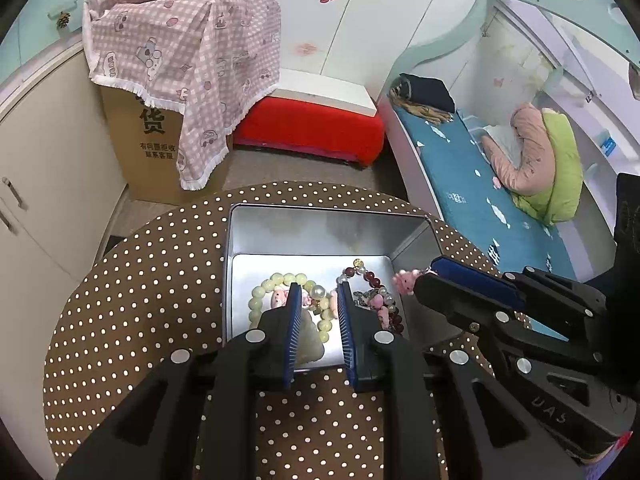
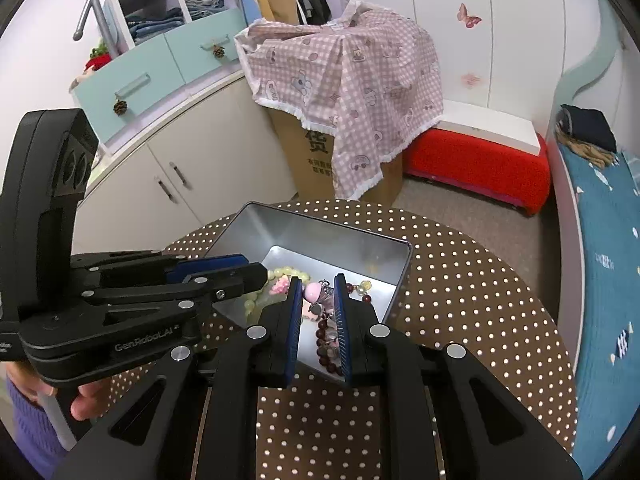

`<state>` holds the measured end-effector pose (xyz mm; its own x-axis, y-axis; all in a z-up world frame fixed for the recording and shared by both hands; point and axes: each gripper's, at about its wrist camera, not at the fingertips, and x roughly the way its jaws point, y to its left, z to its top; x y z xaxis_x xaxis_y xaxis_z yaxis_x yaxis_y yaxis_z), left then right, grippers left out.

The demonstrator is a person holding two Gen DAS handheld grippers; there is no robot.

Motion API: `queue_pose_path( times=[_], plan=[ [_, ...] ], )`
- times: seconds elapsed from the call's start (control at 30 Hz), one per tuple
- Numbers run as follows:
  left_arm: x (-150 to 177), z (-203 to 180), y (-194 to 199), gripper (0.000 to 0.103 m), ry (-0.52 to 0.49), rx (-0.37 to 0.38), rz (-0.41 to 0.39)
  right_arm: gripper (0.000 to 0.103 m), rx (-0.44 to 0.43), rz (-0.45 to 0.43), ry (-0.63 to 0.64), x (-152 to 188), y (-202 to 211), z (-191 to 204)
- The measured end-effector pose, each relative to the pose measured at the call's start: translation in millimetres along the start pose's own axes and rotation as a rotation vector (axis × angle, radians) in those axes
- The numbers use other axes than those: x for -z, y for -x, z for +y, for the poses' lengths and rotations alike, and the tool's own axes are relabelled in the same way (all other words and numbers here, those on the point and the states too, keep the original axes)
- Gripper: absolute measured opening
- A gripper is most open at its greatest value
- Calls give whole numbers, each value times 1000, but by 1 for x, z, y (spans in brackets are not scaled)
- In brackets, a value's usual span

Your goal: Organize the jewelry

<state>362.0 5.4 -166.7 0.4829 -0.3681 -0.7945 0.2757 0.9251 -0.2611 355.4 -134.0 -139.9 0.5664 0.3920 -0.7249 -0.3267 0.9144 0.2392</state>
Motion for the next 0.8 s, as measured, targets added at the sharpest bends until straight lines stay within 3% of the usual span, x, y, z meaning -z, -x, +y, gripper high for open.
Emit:
queue_pose_path(
  times=[0.1,0.27,0.37,0.43,0.5,0.53,0.6,0.8],
  plan=[
    [2,-2,5,35,-1,-22,-18,17,1,-1,-1,0,1,-1],
    [4,-3,15,37,-1,-29,-39,18,6,-12,-17,2,6,-2],
    [6,-4,26,52,1,-40,-69,18,11,-24,-16,3,16,0],
    [7,-5,35,54,-2,-56,-95,19,13,-35,-15,4,24,2],
    [9,-6,43,62,-5,-65,-110,42,27,-57,-10,6,37,7],
    [11,-7,48,64,-6,-75,-125,46,34,-73,-9,7,44,9],
    [17,-9,63,75,-7,-105,-168,46,43,-99,-1,10,61,15],
    [43,-28,112,77,-35,-166,-278,55,88,-193,33,25,116,41]
  ],
)
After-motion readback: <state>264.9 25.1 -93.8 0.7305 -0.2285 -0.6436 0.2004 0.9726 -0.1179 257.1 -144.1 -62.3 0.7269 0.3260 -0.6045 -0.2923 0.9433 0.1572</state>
